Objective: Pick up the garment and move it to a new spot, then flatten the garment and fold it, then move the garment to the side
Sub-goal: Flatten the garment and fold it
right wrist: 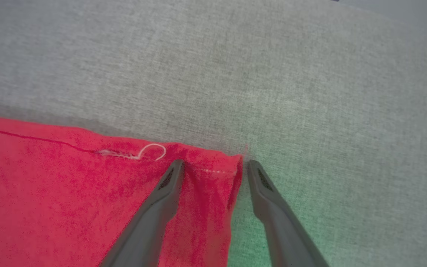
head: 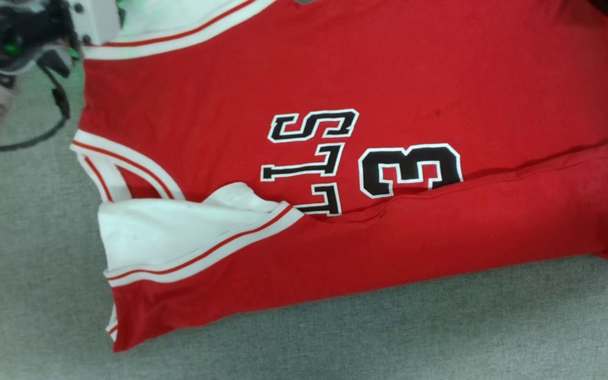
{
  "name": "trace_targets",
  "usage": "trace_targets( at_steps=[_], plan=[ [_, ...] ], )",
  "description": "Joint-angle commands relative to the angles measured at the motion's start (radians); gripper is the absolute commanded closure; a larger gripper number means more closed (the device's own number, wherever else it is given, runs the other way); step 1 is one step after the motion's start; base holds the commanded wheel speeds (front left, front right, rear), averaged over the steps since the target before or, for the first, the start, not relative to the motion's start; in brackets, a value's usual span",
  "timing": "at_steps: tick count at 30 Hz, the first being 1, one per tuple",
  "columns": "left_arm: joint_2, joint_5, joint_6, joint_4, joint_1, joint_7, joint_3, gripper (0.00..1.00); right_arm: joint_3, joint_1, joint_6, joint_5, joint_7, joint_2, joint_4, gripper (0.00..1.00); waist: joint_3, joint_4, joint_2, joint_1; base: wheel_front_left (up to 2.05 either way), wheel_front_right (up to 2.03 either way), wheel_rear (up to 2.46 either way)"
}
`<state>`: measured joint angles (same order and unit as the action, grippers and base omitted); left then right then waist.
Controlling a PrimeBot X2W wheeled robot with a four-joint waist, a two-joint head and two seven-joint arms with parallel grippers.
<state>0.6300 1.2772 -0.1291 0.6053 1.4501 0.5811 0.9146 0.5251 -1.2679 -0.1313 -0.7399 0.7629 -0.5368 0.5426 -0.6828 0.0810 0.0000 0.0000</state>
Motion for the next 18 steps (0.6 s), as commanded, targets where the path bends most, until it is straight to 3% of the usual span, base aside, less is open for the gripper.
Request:
trace_targets(
  at_steps=[1,11,18],
  plan=[
    [-0.011,0.010,-0.003,-0.005,-0.026,-0.011,0.015,1.00,0.026,0.013,0.001,-0.009,-0.015,0.006,0.017,1.00,0.016,-0.011,0.0000,0.0000,0.00,0.00,0.00],
    [0.023,0.052,-0.003,-0.148,-0.091,-0.208,0.061,1.00,0.084,0.069,0.001,-0.048,-0.257,-0.080,-0.024,1.00,0.143,-0.075,0.0000,0.0000,0.00,0.00,0.00],
    [0.126,0.097,-0.002,-0.362,-0.191,-0.342,0.100,1.00,0.111,0.204,0.001,-0.127,-0.331,-0.157,-0.134,1.00,0.235,-0.100,0.0000,0.0000,0.00,0.00,0.00]
  ],
)
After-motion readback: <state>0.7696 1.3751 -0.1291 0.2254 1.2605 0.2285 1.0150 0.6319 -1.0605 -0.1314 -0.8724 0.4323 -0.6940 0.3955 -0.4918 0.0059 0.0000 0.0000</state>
